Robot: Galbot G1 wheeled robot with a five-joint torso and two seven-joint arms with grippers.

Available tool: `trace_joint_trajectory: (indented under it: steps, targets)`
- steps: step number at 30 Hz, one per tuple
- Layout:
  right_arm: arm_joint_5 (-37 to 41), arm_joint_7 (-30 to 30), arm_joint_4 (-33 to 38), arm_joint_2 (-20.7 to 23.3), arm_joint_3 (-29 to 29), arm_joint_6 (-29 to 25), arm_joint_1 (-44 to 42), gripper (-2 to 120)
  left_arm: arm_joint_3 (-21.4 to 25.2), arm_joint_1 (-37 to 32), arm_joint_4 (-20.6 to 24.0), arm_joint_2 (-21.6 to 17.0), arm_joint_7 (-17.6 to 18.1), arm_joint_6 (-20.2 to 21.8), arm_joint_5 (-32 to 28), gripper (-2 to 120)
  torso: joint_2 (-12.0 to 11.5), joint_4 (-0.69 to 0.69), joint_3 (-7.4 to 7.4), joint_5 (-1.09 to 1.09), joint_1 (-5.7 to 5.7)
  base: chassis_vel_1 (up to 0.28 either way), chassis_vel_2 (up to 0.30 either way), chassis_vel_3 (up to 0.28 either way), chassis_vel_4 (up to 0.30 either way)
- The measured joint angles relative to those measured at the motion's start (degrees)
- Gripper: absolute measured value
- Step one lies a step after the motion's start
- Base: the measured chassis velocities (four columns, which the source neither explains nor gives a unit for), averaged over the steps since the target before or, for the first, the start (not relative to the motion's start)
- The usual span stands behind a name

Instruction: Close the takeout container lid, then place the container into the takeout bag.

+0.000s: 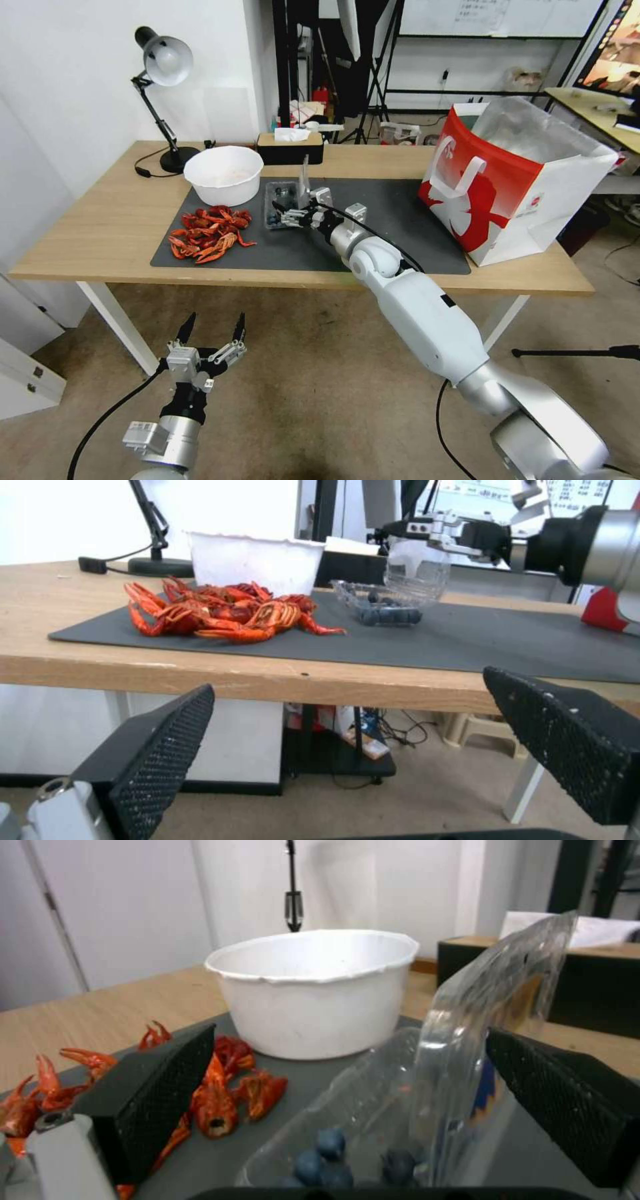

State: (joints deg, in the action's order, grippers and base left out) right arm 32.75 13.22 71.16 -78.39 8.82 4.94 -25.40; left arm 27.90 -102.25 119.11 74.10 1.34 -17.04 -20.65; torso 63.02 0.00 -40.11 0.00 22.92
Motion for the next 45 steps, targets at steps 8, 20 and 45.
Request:
trace_joint_trajectory:
  steps: [8,20,45]
  targets:
    - [0.71,3.28,-2.27,-0.57,2.49,0.42,3.33,100,-0.11,-0.01,-0.02,0.11,-0.10,-0.01,-0.04,100,0.00,0.00,0.00,0.00,0.00,0.000,0.000,0.000,0.000]
    - [16.12,2.12,-5.79,-1.62,6.25,9.53,7.82,100,-0.30,-0.01,-0.02,0.18,-0.23,0.00,-0.01,100,0.00,0.00,0.01,0.00,0.00,0.000,0.000,0.000,0.000]
    - [40.38,-10.42,-5.20,-1.77,4.86,21.22,9.50,93,-0.77,0.20,-0.48,-0.09,-0.32,0.06,0.04,100,0.00,0.00,0.00,0.00,0.00,0.000,0.000,0.000,0.000]
